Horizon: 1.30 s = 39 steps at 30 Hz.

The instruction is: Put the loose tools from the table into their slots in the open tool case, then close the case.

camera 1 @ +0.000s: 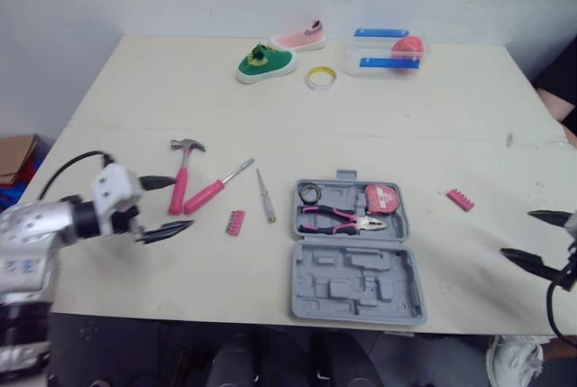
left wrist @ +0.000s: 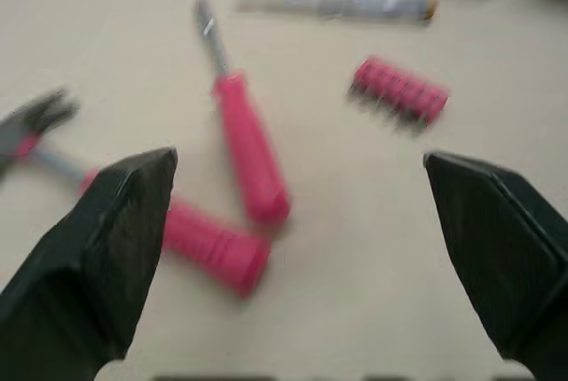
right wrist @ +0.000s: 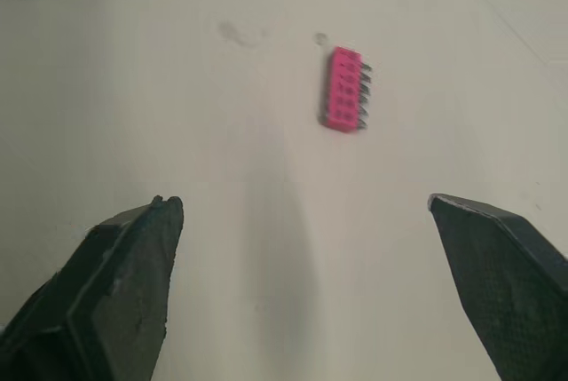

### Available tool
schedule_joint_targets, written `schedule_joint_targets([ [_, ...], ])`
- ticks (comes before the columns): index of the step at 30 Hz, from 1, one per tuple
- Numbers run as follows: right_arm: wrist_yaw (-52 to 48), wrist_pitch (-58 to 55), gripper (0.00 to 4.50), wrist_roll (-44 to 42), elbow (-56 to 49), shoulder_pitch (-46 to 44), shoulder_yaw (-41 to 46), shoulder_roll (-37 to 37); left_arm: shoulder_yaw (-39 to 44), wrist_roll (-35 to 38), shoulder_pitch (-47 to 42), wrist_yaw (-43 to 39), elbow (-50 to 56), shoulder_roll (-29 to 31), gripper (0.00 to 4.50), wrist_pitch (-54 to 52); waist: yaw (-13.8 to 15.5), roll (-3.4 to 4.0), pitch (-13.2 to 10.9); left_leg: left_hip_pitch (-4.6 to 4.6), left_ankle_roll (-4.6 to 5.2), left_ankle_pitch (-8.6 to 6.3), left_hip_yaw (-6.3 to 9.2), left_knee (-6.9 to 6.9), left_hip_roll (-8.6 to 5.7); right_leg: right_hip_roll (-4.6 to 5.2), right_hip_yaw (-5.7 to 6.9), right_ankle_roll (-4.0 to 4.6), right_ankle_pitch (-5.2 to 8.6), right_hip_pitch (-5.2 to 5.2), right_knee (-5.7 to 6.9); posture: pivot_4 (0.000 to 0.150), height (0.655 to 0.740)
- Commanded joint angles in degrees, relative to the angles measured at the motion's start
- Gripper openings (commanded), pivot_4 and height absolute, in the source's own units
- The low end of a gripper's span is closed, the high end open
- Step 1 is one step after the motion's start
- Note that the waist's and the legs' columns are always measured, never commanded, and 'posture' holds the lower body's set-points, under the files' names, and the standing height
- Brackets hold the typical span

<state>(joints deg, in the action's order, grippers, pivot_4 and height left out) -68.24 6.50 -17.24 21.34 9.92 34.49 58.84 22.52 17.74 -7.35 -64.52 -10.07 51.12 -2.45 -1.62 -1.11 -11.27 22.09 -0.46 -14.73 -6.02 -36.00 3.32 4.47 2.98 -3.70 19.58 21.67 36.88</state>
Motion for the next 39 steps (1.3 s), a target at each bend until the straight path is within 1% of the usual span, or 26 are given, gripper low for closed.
schedule_joint_targets([
  [1, 0.3, 5.1, 4.42, -0.1, 7.4, 0.8, 4.7, 1.9, 7.8, -0.4, 2.6, 4.5, -6.0, 2.4, 4.50, 2.2, 0.0, 0.00, 0.0, -0.01, -0.03, -0.03, 0.00, 0.01, 0.01, 0.00, 0.00, 0.04, 0.02, 0.00, 0.00, 0.150, 0.7400],
  [3, 0.2, 6.9, 4.42, -1.2, 11.2, 0.6, 6.2, 1.9, 9.9, -0.8, 3.9, 6.6, -10.6, 3.5, 4.50, 2.6, 0.0, 0.01, 0.0, -0.01, -0.03, -0.04, -0.01, 0.02, 0.02, 0.01, 0.00, 0.06, 0.03, 0.04, 0.01, 0.150, 0.7400],
  [6, 2.2, 2.6, 4.42, -2.5, 13.2, 0.7, 7.3, 1.3, 13.0, -1.2, 6.8, 9.1, -15.3, 4.8, 4.50, 3.5, -0.1, 0.01, 0.0, -0.02, -0.09, -0.08, -0.01, 0.03, 0.05, 0.04, -0.01, 0.11, 0.02, 0.05, 0.01, 0.150, 0.7400],
  [9, 2.0, 1.3, 4.42, -3.3, 7.1, 1.2, 5.2, -1.0, 14.1, 0.3, 9.5, 9.3, -11.4, 4.3, 4.50, 1.9, -0.2, 0.01, 0.0, 0.00, -0.34, -0.24, -0.02, 0.08, 0.13, 0.05, -0.03, 0.17, 0.03, 0.12, 0.02, 0.150, 0.7400],
  [12, 2.5, 0.1, 4.42, -4.5, 1.7, 0.9, 3.9, -3.0, 13.5, 1.4, 9.9, 9.9, -7.4, 3.7, 4.50, -0.4, -0.1, 0.01, 0.0, 0.00, -0.41, -0.26, -0.02, 0.08, 0.22, 0.02, -0.03, 0.26, -0.01, 0.14, 0.05, 0.150, 0.7400],
  [14, 1.8, -1.3, 4.42, -6.9, -3.5, 0.5, 3.0, -5.0, 13.0, 2.1, 9.5, 11.4, -2.8, 2.8, 4.50, -2.0, -0.1, 0.04, 0.0, 0.01, -0.43, -0.25, -0.03, 0.09, 0.23, 0.02, -0.02, 0.27, -0.01, 0.16, 0.08, 0.150, 0.7400],
  [16, 1.3, -2.4, 4.42, -7.7, -8.4, 0.6, 0.8, -6.6, 11.2, 2.1, 9.8, 13.6, 3.4, 2.1, 4.50, -6.9, 0.0, 0.04, 0.0, 0.01, -0.43, -0.24, -0.03, 0.11, 0.22, 0.02, -0.02, 0.26, -0.01, 0.16, 0.08, 0.150, 0.7400],
  [18, -0.2, -0.9, 4.42, -10.0, -12.4, -0.7, -1.0, -8.9, 9.2, 4.2, 9.7, 15.5, 10.7, 1.1, 4.50, -14.1, 0.0, 0.04, 0.0, 0.03, -0.41, -0.24, -0.04, 0.13, 0.22, 0.02, -0.03, 0.26, -0.01, 0.16, 0.07, 0.150, 0.7400],
  [20, -0.5, -1.3, 4.42, -12.3, -15.5, -2.7, -2.2, -10.8, 6.8, 5.8, 9.1, 17.5, 17.5, 0.2, 4.50, -19.8, 0.0, 0.04, 0.0, 0.05, -0.17, -0.09, -0.04, 0.12, 0.22, -0.01, -0.02, 0.23, -0.03, 0.15, 0.06, 0.150, 0.7400],
  [21, -0.6, -1.7, 4.42, -12.8, -16.4, -3.3, -2.6, -11.2, 5.9, 5.7, 9.1, 18.5, 19.7, 0.1, 4.50, -22.1, 0.0, 0.04, 0.0, 0.05, -0.15, -0.08, -0.05, 0.10, 0.21, -0.01, -0.03, 0.22, -0.03, 0.15, 0.08, 0.150, 0.7400],
  [22, -0.4, -2.6, 4.42, -13.3, -17.6, -3.8, -3.3, -11.6, 4.9, 5.5, 8.5, 19.2, 22.1, -0.4, 4.50, -22.1, 0.0, 0.04, 0.0, 0.05, -0.13, -0.06, -0.04, 0.09, 0.21, -0.02, -0.04, 0.20, -0.04, 0.15, 0.10, 0.150, 0.7400],
  [23, -0.9, -2.9, 4.42, -14.1, -19.0, -4.4, -4.1, -12.0, 3.8, 6.5, 7.3, 20.6, 24.9, -0.8, 4.50, -24.9, 0.0, 0.04, 0.0, 0.05, -0.13, -0.06, -0.05, 0.08, 0.20, -0.02, -0.05, 0.20, -0.04, 0.15, 0.11, 0.150, 0.7400],
  [25, -3.6, -3.3, 4.42, -16.7, -22.6, -5.2, -6.3, -12.6, -0.6, 11.0, 4.2, 22.9, 32.7, -1.5, 4.50, -33.9, 0.1, 0.04, 0.0, 0.05, -0.14, -0.05, -0.05, 0.06, 0.21, -0.06, -0.04, 0.20, -0.04, 0.14, 0.12, 0.150, 0.7400],
  [27, -4.6, -2.3, 4.42, -17.1, -24.5, -6.3, -8.0, -13.1, -3.9, 15.5, 0.8, 26.9, 38.4, -2.9, 4.50, -44.0, 0.1, 0.04, 0.0, 0.04, -0.14, -0.03, -0.02, 0.04, 0.21, -0.07, -0.05, 0.18, -0.05, 0.10, 0.13, 0.150, 0.7400],
  [29, -4.3, -1.7, 4.42, -17.0, -24.7, -7.9, -8.5, -13.7, -6.3, 18.1, -1.7, 29.1, 41.6, -3.7, 4.50, -50.1, 0.1, 0.03, 0.0, 0.02, -0.13, -0.03, -0.01, 0.01, 0.20, -0.09, -0.05, 0.16, -0.07, 0.03, 0.12, 0.150, 0.7400],
  [31, -4.6, -1.1, 4.42, -17.1, -24.1, -8.9, -8.6, -13.9, -8.6, 17.5, -3.1, 31.3, 43.3, -4.5, 4.50, -52.0, -0.1, 0.03, 0.0, 0.01, -0.17, -0.01, -0.02, 0.01, 0.18, -0.13, -0.07, 0.16, -0.06, 0.03, 0.11, 0.150, 0.7400],
  [33, -5.0, 0.2, 4.42, -16.4, -23.2, -9.9, -9.0, -14.1, -12.1, 17.0, -5.6, 36.7, 44.5, -7.9, 4.50, -56.7, 0.0, 0.04, 0.0, -0.02, -0.25, 0.03, -0.04, 0.01, 0.20, -0.21, -0.12, 0.16, -0.06, 0.03, 0.11, 0.150, 0.7400],
  [35, -5.0, 1.2, 4.42, -15.8, -22.7, -10.3, -9.2, -14.4, -16.2, 14.6, -7.8, 42.2, 45.6, -11.1, 4.50, -60.1, 0.1, 0.03, 0.0, -0.02, -0.25, 0.03, 0.00, -0.06, 0.21, -0.30, -0.13, 0.15, -0.07, 0.01, 0.14, 0.150, 0.7400],
  [37, -4.9, 2.1, 4.42, -15.5, -22.4, -10.6, -9.3, -14.7, -17.2, 13.0, -10.1, 48.3, 45.5, -16.4, 4.50, -63.0, 0.2, 0.03, 0.0, -0.02, -0.25, 0.03, 0.04, -0.11, 0.20, -0.33, -0.16, 0.13, -0.08, -0.03, 0.14, 0.150, 0.7400],
  [39, -4.7, 2.0, 4.42, -15.4, -22.5, -10.3, -9.6, -14.8, -19.9, 11.0, -12.6, 52.3, 44.5, -20.8, 4.50, -64.2, 0.3, -0.01, 0.0, 0.01, -0.29, 0.06, 0.05, -0.16, 0.21, -0.36, -0.18, 0.11, -0.09, -0.04, 0.12, 0.150, 0.7400],
])
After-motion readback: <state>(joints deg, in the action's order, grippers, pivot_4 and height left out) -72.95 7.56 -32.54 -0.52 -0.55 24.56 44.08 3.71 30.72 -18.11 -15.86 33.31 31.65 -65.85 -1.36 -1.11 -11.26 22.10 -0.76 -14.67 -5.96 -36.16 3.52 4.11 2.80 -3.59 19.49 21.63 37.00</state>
